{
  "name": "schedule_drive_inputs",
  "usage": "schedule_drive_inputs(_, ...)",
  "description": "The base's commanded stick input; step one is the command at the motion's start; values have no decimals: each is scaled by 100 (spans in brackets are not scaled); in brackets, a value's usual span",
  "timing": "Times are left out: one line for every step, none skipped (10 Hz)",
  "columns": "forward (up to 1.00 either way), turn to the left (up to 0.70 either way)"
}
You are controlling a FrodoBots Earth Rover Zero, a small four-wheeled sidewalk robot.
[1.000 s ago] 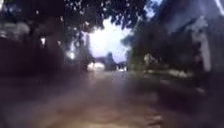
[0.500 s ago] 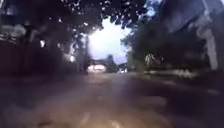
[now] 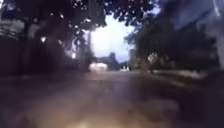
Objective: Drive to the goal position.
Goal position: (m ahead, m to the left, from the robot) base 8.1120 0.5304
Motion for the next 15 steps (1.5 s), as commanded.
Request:
schedule_drive_inputs(70, -8)
schedule_drive_inputs(70, 0)
schedule_drive_inputs(70, 0)
schedule_drive_inputs(70, 0)
schedule_drive_inputs(70, -2)
schedule_drive_inputs(70, -15)
schedule_drive_inputs(70, -27)
schedule_drive_inputs(70, -35)
schedule_drive_inputs(70, -35)
schedule_drive_inputs(70, -30)
schedule_drive_inputs(70, -13)
schedule_drive_inputs(70, 0)
schedule_drive_inputs(70, 0)
schedule_drive_inputs(70, 0)
schedule_drive_inputs(70, -7)
